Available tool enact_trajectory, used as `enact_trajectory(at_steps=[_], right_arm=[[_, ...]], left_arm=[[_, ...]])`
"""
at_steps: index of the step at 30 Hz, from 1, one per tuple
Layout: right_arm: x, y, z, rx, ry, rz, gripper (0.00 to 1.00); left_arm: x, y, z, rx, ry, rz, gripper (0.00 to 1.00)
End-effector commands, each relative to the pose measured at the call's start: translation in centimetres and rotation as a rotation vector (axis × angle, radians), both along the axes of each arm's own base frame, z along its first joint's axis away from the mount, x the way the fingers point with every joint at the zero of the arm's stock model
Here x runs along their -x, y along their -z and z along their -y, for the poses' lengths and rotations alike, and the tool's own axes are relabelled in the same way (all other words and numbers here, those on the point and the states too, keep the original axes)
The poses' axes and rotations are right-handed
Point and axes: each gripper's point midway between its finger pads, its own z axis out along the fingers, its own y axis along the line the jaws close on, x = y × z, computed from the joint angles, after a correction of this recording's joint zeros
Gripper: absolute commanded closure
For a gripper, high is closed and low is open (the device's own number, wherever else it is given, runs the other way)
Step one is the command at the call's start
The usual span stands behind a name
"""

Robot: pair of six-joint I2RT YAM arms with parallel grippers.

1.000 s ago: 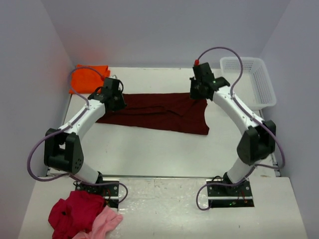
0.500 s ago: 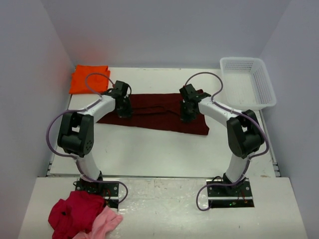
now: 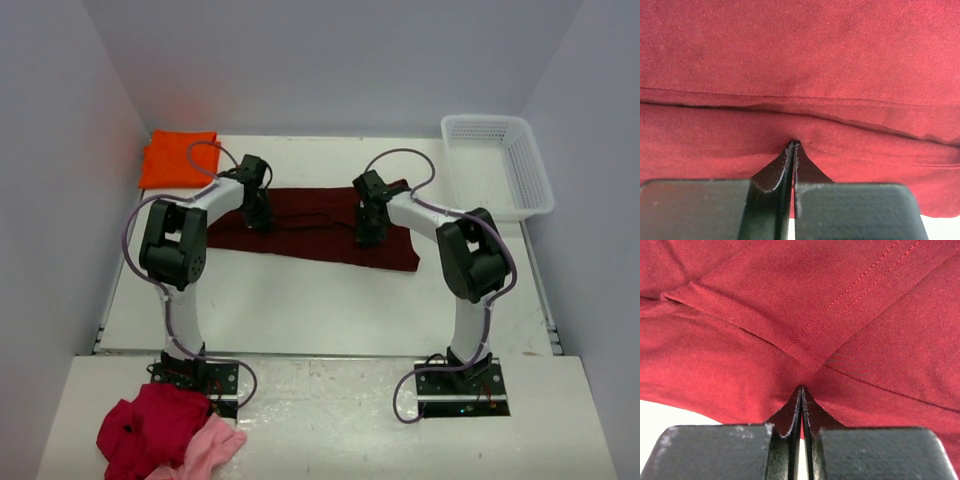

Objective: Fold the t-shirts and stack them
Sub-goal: Fold the other side of the tshirt into a rectangle

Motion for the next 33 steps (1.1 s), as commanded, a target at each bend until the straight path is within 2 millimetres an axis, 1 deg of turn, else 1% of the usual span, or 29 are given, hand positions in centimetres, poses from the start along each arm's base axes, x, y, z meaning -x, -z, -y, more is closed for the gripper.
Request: enact_trajectory(at_steps=[1,3,4,5,6,7,8,9,10,11,12,13,14,16,17,18,19,20,22,23,24,26,28,29,30,32,33], right_arm=[[-0.7,-0.6,-0.7,-0.027,0.016,0.022,1.00],[-0.4,-0.2,0.2,0.011,0.049,0.010,1.00],[-0.2,-0.2,0.4,0.017,0.058,0.009,1.00],[0.0,-0.1,0.7,0.026,0.069,0.003,1.00],[0.4,0.2,1.2,0.044,0.090,-0.005,1.00],[0.6,0.1,1.4,0.047,0.099,-0.004,1.00],[1.0,0.2,1.6,0.052,0.110,-0.014,1.00],[1.5,0.7,2.0,0.061,0.131,-0.026,1.00],[1.8,0.6,2.1,0.062,0.135,-0.025,1.00],[2.1,0.9,2.3,0.065,0.141,-0.034,1.00],[2.8,1.4,2.7,0.074,0.151,-0.050,1.00],[3.2,1.6,2.9,0.077,0.155,-0.059,1.00],[3.8,2.0,3.2,0.082,0.157,-0.070,1.00],[4.6,2.4,3.5,0.086,0.162,-0.078,1.00],[5.2,2.7,3.9,0.090,0.165,-0.083,1.00],[5.4,2.7,4.0,0.087,0.171,-0.082,1.00],[5.8,2.9,4.1,0.087,0.170,-0.087,1.00],[6.6,3.4,4.5,0.092,0.173,-0.102,1.00],[7.2,3.1,4.5,0.069,0.185,-0.095,1.00],[7.5,3.1,4.4,0.056,0.187,-0.100,1.00],[7.7,2.5,4.0,0.025,0.198,-0.099,1.00],[8.6,2.6,4.3,0.022,0.215,-0.111,1.00],[9.0,2.2,4.1,0.012,0.214,-0.102,1.00],[9.5,2.4,4.2,0.013,0.218,-0.110,1.00],[9.7,2.3,4.2,0.014,0.219,-0.104,1.00],[9.6,1.3,3.6,0.009,0.189,-0.058,1.00],[9.4,0.6,3.5,0.013,0.178,-0.026,1.00]], left_arm=[[1.5,1.9,-0.4,-0.021,-0.021,-0.089,1.00],[2.2,2.4,-0.9,-0.040,-0.032,-0.111,1.00],[2.6,2.3,-1.0,-0.042,-0.038,-0.120,1.00],[3.3,2.6,-1.1,-0.047,-0.038,-0.135,1.00],[3.4,2.3,-1.6,-0.069,-0.046,-0.120,1.00],[3.6,2.3,-1.8,-0.072,-0.052,-0.114,1.00],[4.7,2.8,-2.3,-0.084,-0.052,-0.133,1.00],[5.1,2.5,-2.4,-0.085,-0.062,-0.130,1.00],[5.3,2.4,-2.5,-0.083,-0.063,-0.125,1.00],[6.6,3.0,-2.7,-0.085,-0.061,-0.150,1.00],[6.8,2.6,-2.8,-0.081,-0.064,-0.142,1.00],[7.2,2.6,-2.9,-0.081,-0.065,-0.147,1.00],[8.1,2.9,-3.1,-0.085,-0.063,-0.161,1.00],[8.6,2.5,-3.2,-0.081,-0.071,-0.148,1.00],[9.5,2.8,-3.4,-0.084,-0.073,-0.160,1.00],[9.7,2.5,-3.5,-0.079,-0.075,-0.151,1.00],[10.5,2.8,-3.6,-0.079,-0.076,-0.162,1.00],[10.8,2.9,-3.7,-0.078,-0.076,-0.165,1.00],[11.1,2.7,-3.7,-0.072,-0.078,-0.157,1.00],[11.9,3.0,-3.9,-0.073,-0.078,-0.171,1.00],[11.9,2.8,-3.8,-0.068,-0.079,-0.162,1.00],[12.6,3.1,-4.0,-0.068,-0.079,-0.172,1.00],[13.2,3.3,-4.1,-0.071,-0.079,-0.178,1.00],[13.2,3.2,-4.1,-0.070,-0.077,-0.174,1.00],[13.1,3.0,-4.1,-0.069,-0.076,-0.165,1.00],[12.9,2.7,-4.1,-0.069,-0.064,-0.149,1.00],[12.6,2.1,-3.9,-0.064,-0.055,-0.127,1.00]])
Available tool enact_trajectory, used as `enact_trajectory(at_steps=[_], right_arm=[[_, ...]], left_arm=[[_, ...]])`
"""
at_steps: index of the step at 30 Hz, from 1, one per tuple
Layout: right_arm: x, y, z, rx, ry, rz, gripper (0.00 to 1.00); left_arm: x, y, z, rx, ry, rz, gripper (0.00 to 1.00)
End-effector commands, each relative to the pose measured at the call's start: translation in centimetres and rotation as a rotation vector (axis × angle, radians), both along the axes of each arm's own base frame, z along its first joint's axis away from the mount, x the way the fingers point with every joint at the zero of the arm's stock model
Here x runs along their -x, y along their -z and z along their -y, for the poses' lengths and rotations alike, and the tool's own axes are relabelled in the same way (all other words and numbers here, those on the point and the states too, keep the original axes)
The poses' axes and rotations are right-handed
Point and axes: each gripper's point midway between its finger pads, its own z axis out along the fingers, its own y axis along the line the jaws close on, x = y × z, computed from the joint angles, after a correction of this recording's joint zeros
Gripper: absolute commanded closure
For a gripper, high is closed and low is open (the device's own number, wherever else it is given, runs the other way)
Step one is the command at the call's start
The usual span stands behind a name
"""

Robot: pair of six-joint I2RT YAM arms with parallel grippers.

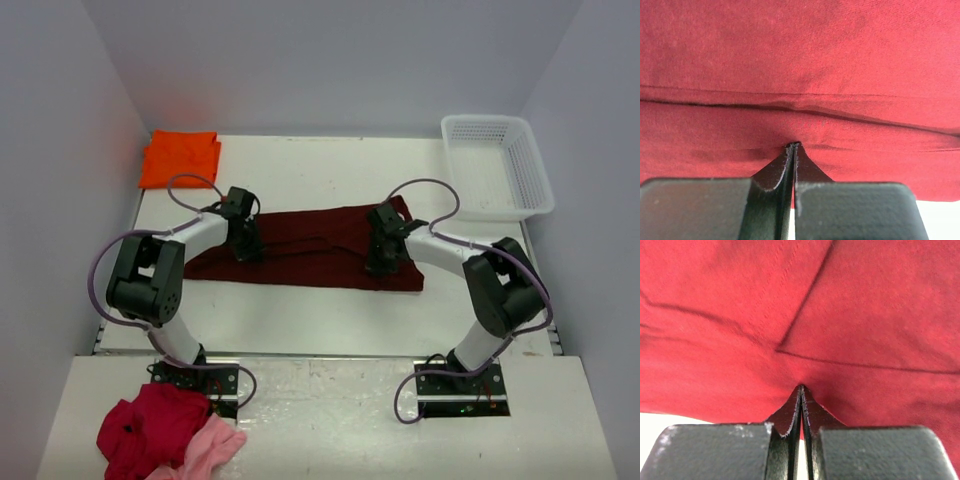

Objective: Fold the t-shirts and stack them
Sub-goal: Fold the other side of the tshirt into a rectangle

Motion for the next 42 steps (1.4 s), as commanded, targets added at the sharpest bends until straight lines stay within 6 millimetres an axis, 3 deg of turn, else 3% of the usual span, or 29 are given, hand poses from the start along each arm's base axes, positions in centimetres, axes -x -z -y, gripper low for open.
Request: enact_trajectory(at_steps=[1,5,9,10,13,16,21,34,42], right_arm=[[1.6,-1.3,1.4,0.100,-0.013,0.034,1.00],[-0.1,-6.0,0.1,0.069,-0.071,0.119,1.00],[-1.5,-9.2,-0.5,0.062,-0.102,0.188,0.74],[-2.0,-9.6,-0.9,0.063,-0.124,0.189,0.72],[-3.1,-9.4,-1.7,0.069,-0.151,0.178,0.61],[-3.7,-7.8,-2.4,0.071,-0.163,0.149,0.50],[-4.4,-5.8,-2.4,0.106,-0.170,0.121,0.51],[-5.2,-2.9,-3.1,0.126,-0.189,0.077,0.58],[-5.8,-3.0,-3.3,0.116,-0.185,0.080,0.63]], left_arm=[[3.2,1.2,-2.0,-0.104,0.021,-0.090,1.00],[1.6,-2.2,-1.4,-0.076,0.027,0.015,1.00],[0.5,-4.7,-1.1,-0.076,0.043,0.081,1.00],[0.1,-5.4,-0.9,-0.074,0.046,0.100,1.00],[-0.3,-6.0,-0.6,-0.064,0.060,0.112,1.00],[-0.4,-6.1,-0.3,-0.061,0.071,0.115,1.00],[-0.6,-6.8,-0.3,-0.068,0.087,0.142,1.00],[-1.2,-9.2,0.2,-0.044,0.111,0.210,1.00],[-1.2,-9.1,0.0,-0.056,0.116,0.207,1.00]])
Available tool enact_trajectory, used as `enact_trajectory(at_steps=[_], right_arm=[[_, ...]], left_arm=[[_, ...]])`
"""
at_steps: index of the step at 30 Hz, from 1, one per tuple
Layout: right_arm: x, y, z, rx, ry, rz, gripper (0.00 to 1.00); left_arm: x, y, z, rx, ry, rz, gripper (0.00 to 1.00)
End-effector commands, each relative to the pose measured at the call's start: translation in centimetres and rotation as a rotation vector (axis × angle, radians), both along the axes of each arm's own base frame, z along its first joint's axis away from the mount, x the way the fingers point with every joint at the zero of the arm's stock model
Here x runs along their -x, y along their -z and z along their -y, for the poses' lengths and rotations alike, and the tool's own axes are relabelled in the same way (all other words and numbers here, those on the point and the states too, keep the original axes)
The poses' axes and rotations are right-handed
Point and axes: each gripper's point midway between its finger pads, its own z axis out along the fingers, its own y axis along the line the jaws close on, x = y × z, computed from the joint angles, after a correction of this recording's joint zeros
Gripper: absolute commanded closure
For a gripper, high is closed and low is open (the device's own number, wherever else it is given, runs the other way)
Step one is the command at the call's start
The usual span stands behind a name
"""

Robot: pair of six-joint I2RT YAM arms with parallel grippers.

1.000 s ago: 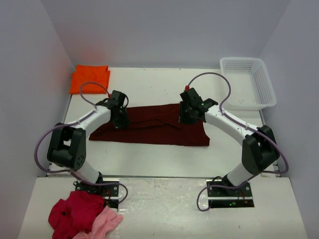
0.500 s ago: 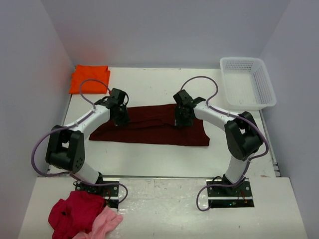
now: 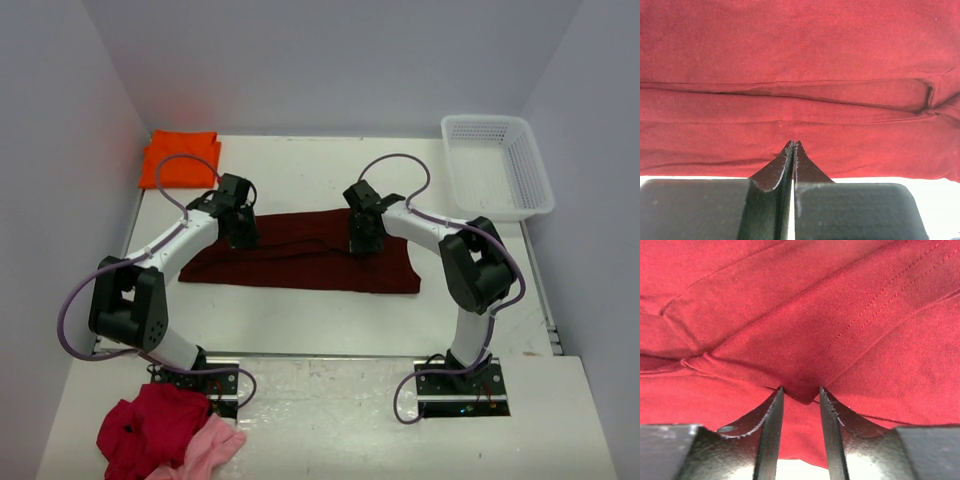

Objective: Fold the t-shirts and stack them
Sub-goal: Fold the other side of the tshirt into a rectangle

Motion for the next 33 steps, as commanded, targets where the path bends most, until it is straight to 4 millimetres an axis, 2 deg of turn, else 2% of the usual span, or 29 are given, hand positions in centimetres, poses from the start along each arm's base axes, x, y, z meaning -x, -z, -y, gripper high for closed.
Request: enact_trajectory(at_steps=[1,2,6,18,21,22,23,24,25,26,29,30,32,33], right_arm=[[-1.8,-1.7,-0.8,-0.031,-0.003,0.060,0.65],[-1.8,-1.7,-0.8,-0.032,-0.004,0.059,0.66],[-2.2,-1.7,-0.9,-0.034,-0.002,0.063,0.90],[-3.7,-3.3,-1.4,-0.035,-0.030,0.104,1.00],[-5.0,-4.5,-2.3,-0.053,-0.078,0.139,1.00],[-5.4,-4.1,-2.6,-0.046,-0.094,0.132,1.00],[-6.4,-5.3,-3.2,-0.045,-0.117,0.152,1.00],[-6.9,-5.4,-3.4,-0.036,-0.128,0.156,1.00],[-7.5,-4.4,-3.4,-0.018,-0.136,0.137,1.00],[-8.6,-5.5,-4.0,-0.015,-0.160,0.159,1.00],[-11.1,-5.9,-4.8,-0.018,-0.188,0.176,0.99],[-12.0,-5.9,-4.6,-0.028,-0.187,0.179,0.87],[-14.0,-6.3,-5.4,-0.048,-0.201,0.198,0.76],[-14.9,-6.4,-5.1,-0.053,-0.190,0.209,0.65]], left_arm=[[-0.8,-1.9,0.2,-0.001,0.030,0.057,1.00],[-0.8,-2.0,0.2,-0.001,0.032,0.059,1.00],[-0.8,-1.8,0.2,-0.003,0.035,0.054,1.00],[-0.9,-1.8,0.2,-0.007,0.043,0.054,1.00],[-0.8,-1.7,0.2,-0.008,0.045,0.051,1.00],[-0.7,-1.8,0.2,-0.007,0.045,0.053,1.00],[-0.8,-1.9,0.1,-0.011,0.042,0.058,1.00],[-0.8,-1.9,0.0,-0.017,0.043,0.059,1.00],[-0.8,-2.0,0.0,-0.019,0.045,0.061,1.00],[-0.8,-2.0,0.0,-0.021,0.045,0.061,1.00],[-0.8,-1.9,-0.2,-0.029,0.050,0.060,1.00],[-0.8,-1.9,-0.2,-0.033,0.052,0.060,1.00],[-0.8,-1.6,-0.3,-0.038,0.051,0.052,1.00],[-0.7,-1.5,-0.3,-0.039,0.051,0.047,1.00]])
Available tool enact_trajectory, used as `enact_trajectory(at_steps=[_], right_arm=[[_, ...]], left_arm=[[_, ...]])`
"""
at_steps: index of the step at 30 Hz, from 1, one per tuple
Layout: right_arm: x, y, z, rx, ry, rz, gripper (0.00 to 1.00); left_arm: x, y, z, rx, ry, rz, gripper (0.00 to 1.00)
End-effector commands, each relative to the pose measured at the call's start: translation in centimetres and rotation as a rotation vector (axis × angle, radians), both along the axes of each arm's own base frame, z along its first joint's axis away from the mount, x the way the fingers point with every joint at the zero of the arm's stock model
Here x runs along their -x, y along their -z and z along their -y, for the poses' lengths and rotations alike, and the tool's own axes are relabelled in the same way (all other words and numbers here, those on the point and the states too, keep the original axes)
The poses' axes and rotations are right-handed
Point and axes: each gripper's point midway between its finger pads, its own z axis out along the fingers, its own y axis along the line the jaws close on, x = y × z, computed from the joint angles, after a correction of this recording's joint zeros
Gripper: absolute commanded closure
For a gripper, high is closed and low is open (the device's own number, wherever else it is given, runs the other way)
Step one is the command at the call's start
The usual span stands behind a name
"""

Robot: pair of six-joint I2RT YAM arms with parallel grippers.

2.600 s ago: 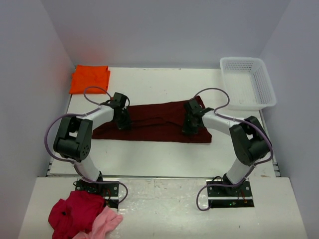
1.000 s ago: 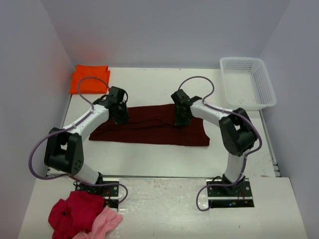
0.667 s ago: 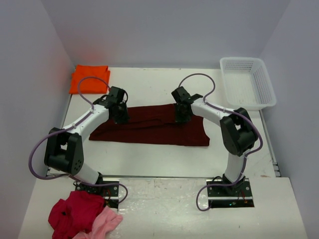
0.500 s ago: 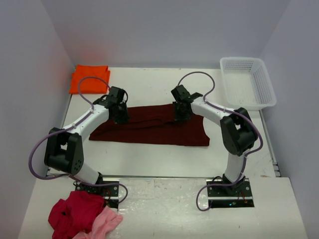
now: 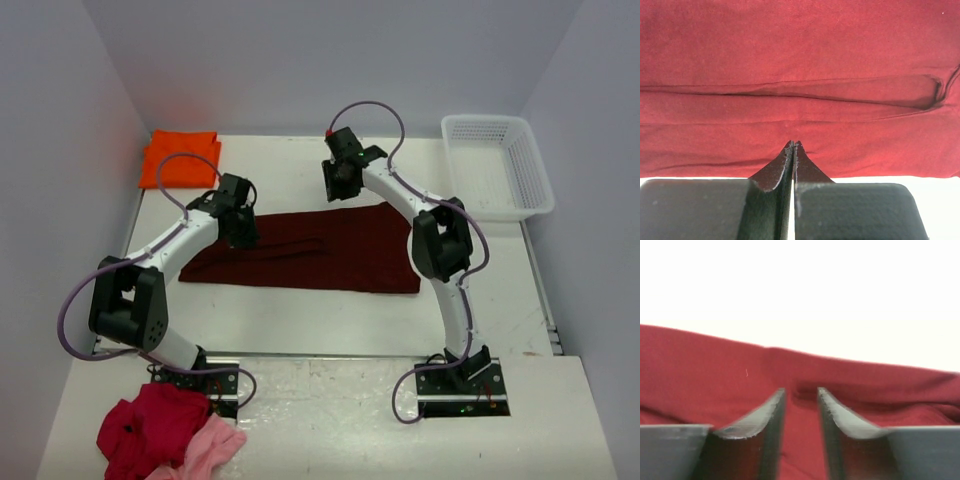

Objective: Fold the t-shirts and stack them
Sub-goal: Fold the other side of the tshirt into a rectangle

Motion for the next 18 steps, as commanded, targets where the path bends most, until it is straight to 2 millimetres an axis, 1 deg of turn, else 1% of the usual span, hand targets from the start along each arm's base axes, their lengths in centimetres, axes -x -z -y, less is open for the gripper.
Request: enact_trajectory(at_steps=[1,2,3,4,5,6,7,8,9,10,11,12,13,15,16,17,18], right_arm=[[-3.0,-1.9,0.6,-0.018,-0.029,0.043,0.59],[-3.4,-1.7,0.6,-0.025,-0.027,0.042,0.59],[-3.6,-2.2,0.9,-0.025,-0.021,0.049,0.58],[-3.0,-2.0,1.3,-0.007,-0.016,0.038,0.58],[-2.3,-3.9,1.4,-0.021,-0.013,0.061,0.58],[-1.4,-4.5,1.5,-0.026,-0.007,0.066,0.58],[1.3,-2.0,2.6,0.005,0.008,-0.003,0.58],[2.1,-2.3,2.5,-0.039,0.045,0.007,0.58],[3.5,-4.9,2.6,-0.092,0.050,0.039,0.58],[6.3,-2.4,3.6,-0.080,0.059,-0.033,0.58],[7.3,-2.6,3.3,-0.128,0.072,-0.029,0.59],[8.7,-4.7,3.0,-0.170,0.054,0.015,0.59],[10.6,-3.0,3.3,-0.178,0.051,-0.014,0.59],[12.5,-2.9,3.2,-0.214,0.049,-0.027,0.61],[13.9,-2.4,3.4,-0.233,0.046,-0.055,0.66],[14.4,-2.0,3.4,-0.244,0.056,-0.070,0.75],[15.2,-1.3,3.5,-0.234,0.060,-0.078,1.00]], left_arm=[[-0.7,-1.4,-0.1,-0.018,0.021,0.042,1.00],[-0.7,-1.3,-0.1,-0.020,0.016,0.041,1.00],[-0.4,-1.2,-0.4,-0.031,0.010,0.033,1.00],[-0.4,-1.2,-1.3,-0.073,-0.016,0.036,1.00],[0.0,-1.2,-2.0,-0.101,-0.052,0.020,1.00],[0.0,-1.3,-2.7,-0.133,-0.076,0.027,1.00],[-0.1,-1.5,-3.9,-0.190,-0.109,0.041,1.00],[0.1,-1.4,-4.7,-0.228,-0.125,0.033,1.00],[0.1,-1.6,-5.4,-0.266,-0.145,0.031,1.00],[0.0,-1.8,-6.7,-0.338,-0.181,0.034,1.00],[0.7,-1.2,-7.5,-0.387,-0.194,-0.014,1.00],[0.3,-1.5,-7.9,-0.418,-0.209,-0.014,1.00],[0.2,-1.0,-8.6,-0.470,-0.218,-0.036,1.00],[0.3,-0.9,-9.3,-0.518,-0.230,-0.058,0.98],[0.3,-0.5,-9.8,-0.557,-0.239,-0.079,0.96],[0.5,-0.5,-10.2,-0.575,-0.251,-0.087,0.95],[0.4,-0.5,-10.7,-0.604,-0.268,-0.075,0.93]])
